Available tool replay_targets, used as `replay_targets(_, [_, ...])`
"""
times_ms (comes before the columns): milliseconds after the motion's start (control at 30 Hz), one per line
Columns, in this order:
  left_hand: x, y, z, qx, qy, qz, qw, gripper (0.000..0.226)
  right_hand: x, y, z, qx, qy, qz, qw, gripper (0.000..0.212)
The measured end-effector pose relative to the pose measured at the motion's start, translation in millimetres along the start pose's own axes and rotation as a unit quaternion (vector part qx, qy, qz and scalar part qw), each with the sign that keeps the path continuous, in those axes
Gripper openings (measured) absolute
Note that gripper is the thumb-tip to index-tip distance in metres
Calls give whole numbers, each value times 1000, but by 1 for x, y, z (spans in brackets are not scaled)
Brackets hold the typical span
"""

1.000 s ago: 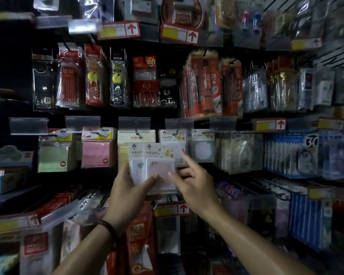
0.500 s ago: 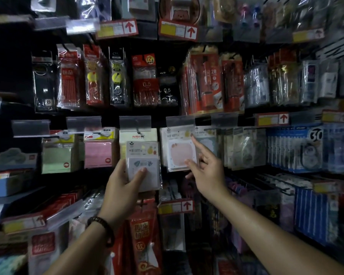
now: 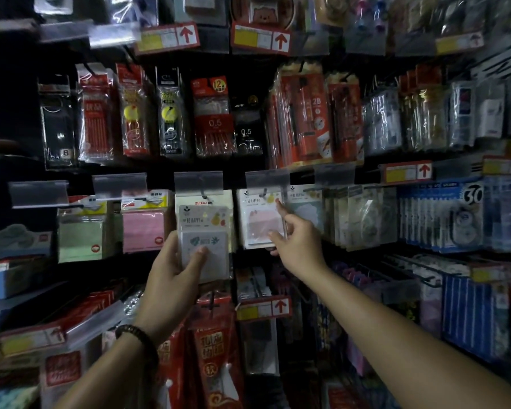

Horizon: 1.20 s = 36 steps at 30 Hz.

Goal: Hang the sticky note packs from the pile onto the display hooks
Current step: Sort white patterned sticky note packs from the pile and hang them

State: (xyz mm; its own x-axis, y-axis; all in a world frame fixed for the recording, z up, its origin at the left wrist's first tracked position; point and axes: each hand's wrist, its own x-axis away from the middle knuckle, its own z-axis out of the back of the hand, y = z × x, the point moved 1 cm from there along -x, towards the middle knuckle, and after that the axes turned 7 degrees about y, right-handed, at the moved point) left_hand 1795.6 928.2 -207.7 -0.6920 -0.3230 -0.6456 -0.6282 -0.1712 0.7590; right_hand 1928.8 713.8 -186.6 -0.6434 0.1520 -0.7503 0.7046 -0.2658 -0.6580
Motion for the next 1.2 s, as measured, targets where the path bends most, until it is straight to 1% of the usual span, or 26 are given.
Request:
replay_targets(100, [0, -1, -1, 26, -2, 23, 999, 25, -11, 1, -5, 73, -3, -8, 997, 69])
replay_targets(167, [0, -2, -1, 22, -3, 26, 999, 27, -13, 0, -7, 109, -10, -3, 994, 72])
replay_targets(300, [-1, -4, -2, 3, 2, 31, 1000, 30, -19, 0, -7, 170, 1, 4, 985, 71])
replay_targets(400, [-2, -5, -5, -1, -2, 43, 999, 31, -23, -5, -3, 191, -5, 3, 982, 71])
replay_targets(500, [-2, -5, -8, -3, -3, 43, 999, 31, -18, -12, 4, 255, -26, 8, 967, 68])
replay_targets(567, [-2, -7, -11, -11, 1, 42, 999, 31, -8, -17, 9, 290, -17, 23, 957, 66])
replay_targets(633, [-2, -8, -16, -16, 3, 40, 999, 32, 8, -23, 13, 252, 17, 42, 967, 63])
replay_targets(700, [0, -10, -24, -11, 2, 39, 999, 32, 28, -24, 18, 166, 41, 75, 982, 60])
replay_targets(733, [1, -11, -29, -7, 0, 39, 999, 32, 38, -25, 21, 128, 38, 91, 987, 60])
replay_targets(800, [5, -12, -40, 6, -10, 40, 999, 30, 54, -23, 26, 56, 7, 106, 993, 62])
replay_targets(900, [6, -14, -55, 12, -30, 36, 999, 31, 68, -21, 31, -36, -71, 73, 994, 75])
replay_targets(967, [4, -16, -62, 1, -43, 33, 999, 33, 70, -21, 32, -58, -75, 54, 994, 76])
replay_targets(1033, [1, -17, -66, -11, -44, 25, 999, 38, 68, -21, 32, -74, -63, 43, 994, 74])
replay_targets(1133, [-5, -18, -71, -16, -11, 4, 1000, 59, 61, -23, 34, -77, -24, 40, 996, 69])
replay_targets(1200, [-7, -17, -73, -33, 16, -32, 999, 67, 55, -24, 35, -100, 1, 38, 994, 66])
